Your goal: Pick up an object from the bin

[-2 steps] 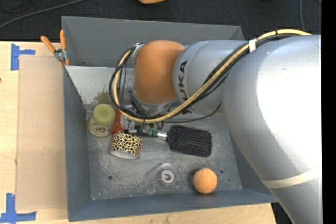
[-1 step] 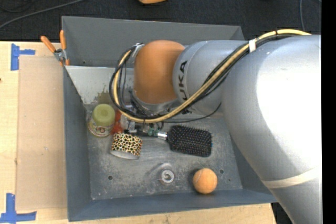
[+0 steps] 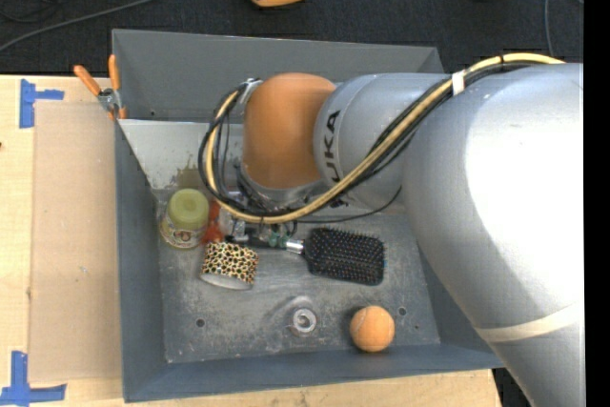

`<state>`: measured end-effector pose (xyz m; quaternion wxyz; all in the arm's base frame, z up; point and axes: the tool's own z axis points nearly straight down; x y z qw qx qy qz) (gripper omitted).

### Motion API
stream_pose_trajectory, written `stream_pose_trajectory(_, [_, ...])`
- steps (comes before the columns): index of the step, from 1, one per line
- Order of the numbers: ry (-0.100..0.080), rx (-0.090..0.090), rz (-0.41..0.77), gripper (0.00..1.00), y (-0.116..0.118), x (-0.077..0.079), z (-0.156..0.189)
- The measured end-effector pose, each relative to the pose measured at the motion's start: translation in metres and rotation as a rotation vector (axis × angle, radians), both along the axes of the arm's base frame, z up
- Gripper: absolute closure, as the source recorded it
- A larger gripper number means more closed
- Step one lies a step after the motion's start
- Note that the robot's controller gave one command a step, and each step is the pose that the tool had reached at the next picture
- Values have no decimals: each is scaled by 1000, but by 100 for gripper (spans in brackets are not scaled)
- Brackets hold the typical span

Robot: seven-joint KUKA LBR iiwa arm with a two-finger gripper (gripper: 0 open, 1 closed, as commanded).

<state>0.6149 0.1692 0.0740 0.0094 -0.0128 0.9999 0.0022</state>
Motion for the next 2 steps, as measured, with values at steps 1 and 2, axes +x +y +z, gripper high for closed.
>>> stream_pose_trajectory(1, [0,0,-1,100,0,0,0])
stream_pose_trajectory(2, [0,0,-1,100,0,0,0])
